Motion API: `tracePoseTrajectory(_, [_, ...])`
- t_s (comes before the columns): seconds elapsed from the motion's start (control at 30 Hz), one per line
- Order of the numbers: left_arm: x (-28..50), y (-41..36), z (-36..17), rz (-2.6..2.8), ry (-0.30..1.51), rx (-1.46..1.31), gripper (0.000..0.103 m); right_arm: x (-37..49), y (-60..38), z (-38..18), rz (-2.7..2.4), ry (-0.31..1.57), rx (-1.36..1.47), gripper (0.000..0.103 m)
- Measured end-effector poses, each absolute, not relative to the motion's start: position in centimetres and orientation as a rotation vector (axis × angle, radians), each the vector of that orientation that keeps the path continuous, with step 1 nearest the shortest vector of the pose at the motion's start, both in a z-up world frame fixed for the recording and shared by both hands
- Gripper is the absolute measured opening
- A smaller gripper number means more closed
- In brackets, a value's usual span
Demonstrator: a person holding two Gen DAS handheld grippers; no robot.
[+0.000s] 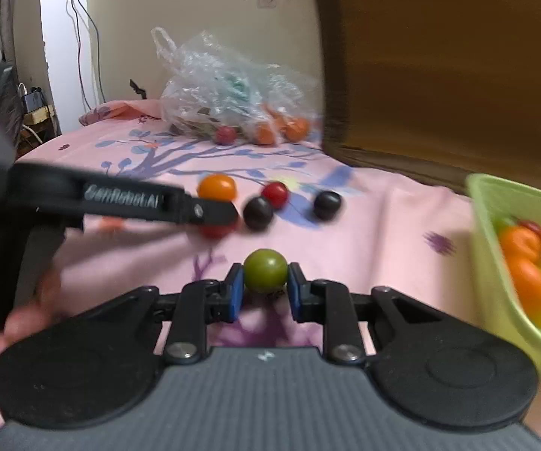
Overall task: Organize fruits
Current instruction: 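Grasp a red cherry tomato with the left tool while the right tool grasps a green cherry tomato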
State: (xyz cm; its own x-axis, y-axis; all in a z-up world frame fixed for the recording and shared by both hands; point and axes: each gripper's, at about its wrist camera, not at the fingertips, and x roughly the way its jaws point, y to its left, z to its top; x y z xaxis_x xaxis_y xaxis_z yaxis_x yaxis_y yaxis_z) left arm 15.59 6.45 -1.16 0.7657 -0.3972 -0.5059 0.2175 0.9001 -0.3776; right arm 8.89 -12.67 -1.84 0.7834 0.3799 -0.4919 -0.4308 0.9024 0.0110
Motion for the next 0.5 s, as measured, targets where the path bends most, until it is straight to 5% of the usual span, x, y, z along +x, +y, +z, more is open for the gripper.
tracePoseTrajectory(0.5, [8.4, -4.8, 0.0, -0.712, 0.594, -0.243, 0.029, 0.4, -23.6, -3.4, 0.197, 0.463, 0.039, 0.028])
